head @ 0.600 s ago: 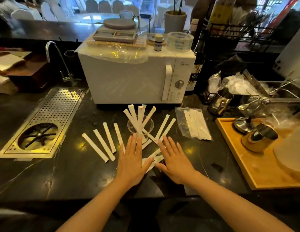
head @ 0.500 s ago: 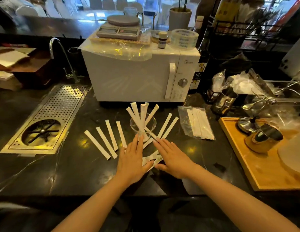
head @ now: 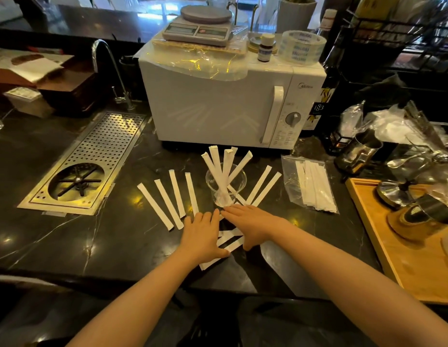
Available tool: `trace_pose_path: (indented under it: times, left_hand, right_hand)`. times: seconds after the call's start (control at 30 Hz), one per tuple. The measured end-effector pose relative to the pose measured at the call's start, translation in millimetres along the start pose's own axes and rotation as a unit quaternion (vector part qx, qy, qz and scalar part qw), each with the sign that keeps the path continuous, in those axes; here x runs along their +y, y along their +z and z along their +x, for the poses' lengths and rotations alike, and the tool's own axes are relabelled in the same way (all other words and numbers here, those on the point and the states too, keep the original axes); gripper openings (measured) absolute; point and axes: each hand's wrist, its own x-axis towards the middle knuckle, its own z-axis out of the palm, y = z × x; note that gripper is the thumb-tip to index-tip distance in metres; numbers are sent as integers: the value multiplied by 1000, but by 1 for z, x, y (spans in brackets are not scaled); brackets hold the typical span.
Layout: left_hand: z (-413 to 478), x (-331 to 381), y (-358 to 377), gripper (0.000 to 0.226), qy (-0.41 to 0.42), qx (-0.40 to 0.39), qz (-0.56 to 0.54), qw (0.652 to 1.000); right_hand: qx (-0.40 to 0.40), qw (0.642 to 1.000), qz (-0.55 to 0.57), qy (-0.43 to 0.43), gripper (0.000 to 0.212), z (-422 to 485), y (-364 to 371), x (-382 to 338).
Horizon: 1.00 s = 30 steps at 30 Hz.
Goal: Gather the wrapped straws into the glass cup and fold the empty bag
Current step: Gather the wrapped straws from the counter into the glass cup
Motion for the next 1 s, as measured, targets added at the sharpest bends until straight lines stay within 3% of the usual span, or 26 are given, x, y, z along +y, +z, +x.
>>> trace_pose_path:
  times: [0.67,1.0]
  left_hand:
    - [-2,9,6,50,21,-16,-30,999]
    - [-13,21,5,25,61,-32,-11,998]
  right_hand:
    - [45,996,-83,6,54,-2,9,-5]
    - [33,990,-133,-14,16,-10,12,-7]
